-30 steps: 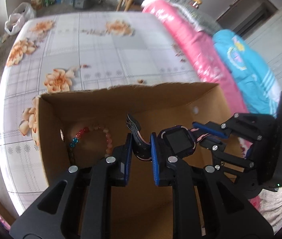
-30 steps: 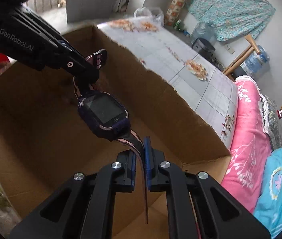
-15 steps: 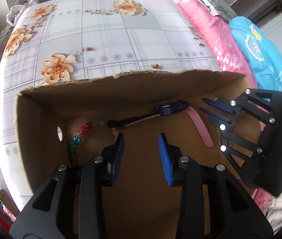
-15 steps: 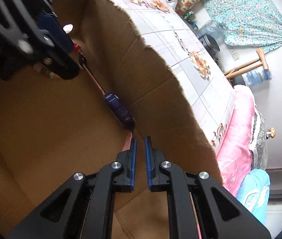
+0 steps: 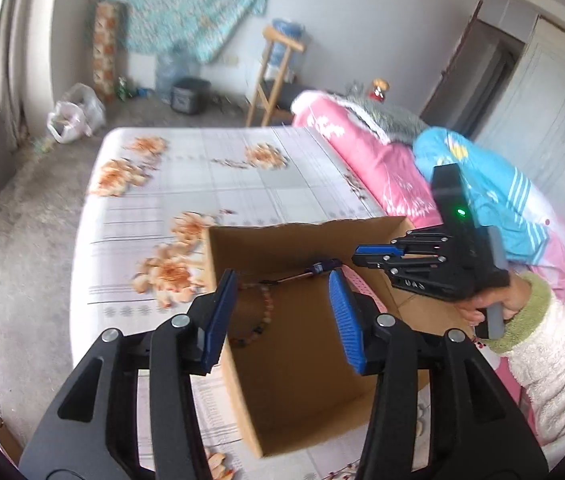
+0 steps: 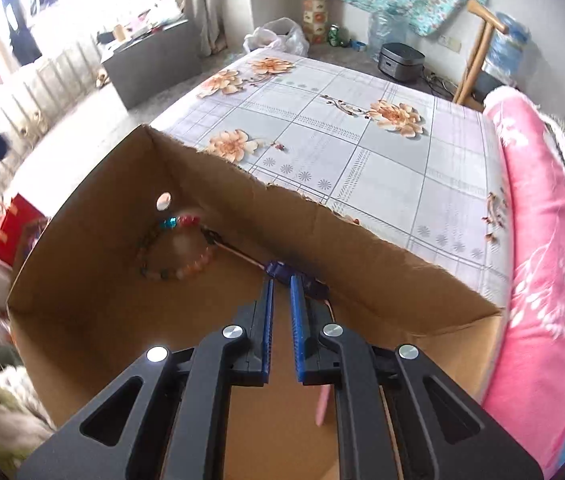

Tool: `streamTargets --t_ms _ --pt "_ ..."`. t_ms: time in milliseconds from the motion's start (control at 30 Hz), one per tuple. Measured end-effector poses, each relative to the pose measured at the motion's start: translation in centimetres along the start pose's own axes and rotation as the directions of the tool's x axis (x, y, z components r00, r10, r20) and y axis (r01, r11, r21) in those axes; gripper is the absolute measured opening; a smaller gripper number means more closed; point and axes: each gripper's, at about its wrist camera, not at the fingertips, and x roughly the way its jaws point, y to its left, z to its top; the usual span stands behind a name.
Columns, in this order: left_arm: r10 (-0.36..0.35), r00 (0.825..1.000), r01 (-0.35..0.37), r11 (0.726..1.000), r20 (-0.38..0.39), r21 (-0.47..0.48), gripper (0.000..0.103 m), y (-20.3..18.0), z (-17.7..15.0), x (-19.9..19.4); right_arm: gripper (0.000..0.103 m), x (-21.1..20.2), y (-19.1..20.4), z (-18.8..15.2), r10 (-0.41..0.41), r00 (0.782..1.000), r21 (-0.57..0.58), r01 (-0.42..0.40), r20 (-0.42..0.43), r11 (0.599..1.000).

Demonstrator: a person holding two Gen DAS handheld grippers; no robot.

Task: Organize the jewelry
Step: 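Open both tools to drop the smartwatch in the box and withdraw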

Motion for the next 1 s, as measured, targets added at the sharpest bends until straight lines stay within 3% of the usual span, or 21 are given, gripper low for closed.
streamTargets --t_ms 133,300,533,633,867,1000 --pt "0.044 0.998 -0.042 0.998 0.051 -0.049 0.047 2.2 -3.2 -3.0 0.009 2.1 0.4 1.4 -0.009 1.0 0.03 0.009 -0.017 1.0" --pt "0.103 0.995 -0.098 0.981 0.019 -0.17 0.047 6.2 -7.6 -4.4 0.009 4.9 0.1 1.9 -0.042 0.996 0.066 0.047 -0.083 0.997" --pt "0.156 0.988 -0.156 0.946 -0.022 -0.283 0.047 9.7 -11.4 -4.4 0.009 6.0 -0.9 1.2 0.062 0.99 0.138 -0.044 -0.13 0.989" --pt "0.156 0.987 -0.156 0.94 -0.023 -0.302 0.047 10.3 -11.9 -4.2 0.009 7.4 0.0 -0.1 0.028 0.978 0.1 -0.007 -0.205 0.995" --pt "0.144 0.99 -0.138 0.946 -0.003 -0.294 0.047 10.2 -11.9 -4.1 0.009 7.2 -0.9 0.7 0.028 0.978 0.138 0.001 -0.205 0.99" --pt "0.134 0.991 -0.128 0.952 0.002 -0.279 0.047 9.6 -12.0 -3.8 0.009 4.9 -1.5 1.0 0.086 0.978 0.17 -0.053 -0.191 0.984"
